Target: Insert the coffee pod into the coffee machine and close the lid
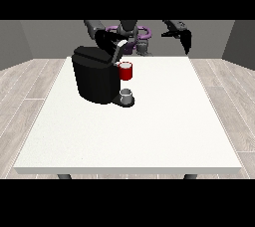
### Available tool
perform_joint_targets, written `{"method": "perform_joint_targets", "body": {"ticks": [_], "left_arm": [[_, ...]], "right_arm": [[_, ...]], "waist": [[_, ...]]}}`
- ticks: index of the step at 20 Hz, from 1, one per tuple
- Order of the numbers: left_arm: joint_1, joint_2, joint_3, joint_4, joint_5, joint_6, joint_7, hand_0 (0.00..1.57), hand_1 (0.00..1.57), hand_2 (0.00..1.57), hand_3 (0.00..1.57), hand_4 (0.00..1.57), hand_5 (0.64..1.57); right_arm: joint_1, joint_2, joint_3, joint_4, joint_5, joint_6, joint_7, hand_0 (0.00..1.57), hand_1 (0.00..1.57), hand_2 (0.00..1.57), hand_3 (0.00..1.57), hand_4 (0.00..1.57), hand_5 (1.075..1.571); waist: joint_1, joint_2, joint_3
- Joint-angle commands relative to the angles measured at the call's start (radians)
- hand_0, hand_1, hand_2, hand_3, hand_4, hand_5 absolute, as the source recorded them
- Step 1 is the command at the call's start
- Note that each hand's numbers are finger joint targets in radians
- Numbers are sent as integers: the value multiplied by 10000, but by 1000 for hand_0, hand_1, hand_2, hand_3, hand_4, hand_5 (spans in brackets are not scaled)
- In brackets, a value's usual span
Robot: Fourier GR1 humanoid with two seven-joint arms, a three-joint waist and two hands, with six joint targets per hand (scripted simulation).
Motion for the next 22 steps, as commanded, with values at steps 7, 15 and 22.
{"method": "perform_joint_targets", "body": {"ticks": [7, 15, 22], "left_arm": [[-222, 326, 115, 204, 256, -201, -379, 0, 0, 0, 0, 0, 1571], [317, -110, -417, 1, -234, 161, -1237, 0, 0, 0, 0, 145, 1571], [963, -574, -581, 306, -200, 415, -1086, 0, 0, 0, 0, 192, 1571]], "right_arm": [[-1173, 99, 306, 143, 750, -231, 308, 0, 0, 0, 0, 141, 1571], [-670, 945, 614, -230, 580, -19, -208, 0, 0, 0, 0, 67, 1571], [2144, 1264, 1851, -1243, -1104, -158, -1241, 0, 0, 0, 0, 286, 1571]], "waist": [[73, 61, 3], [-178, -460, 4], [-762, -1505, 8]]}}
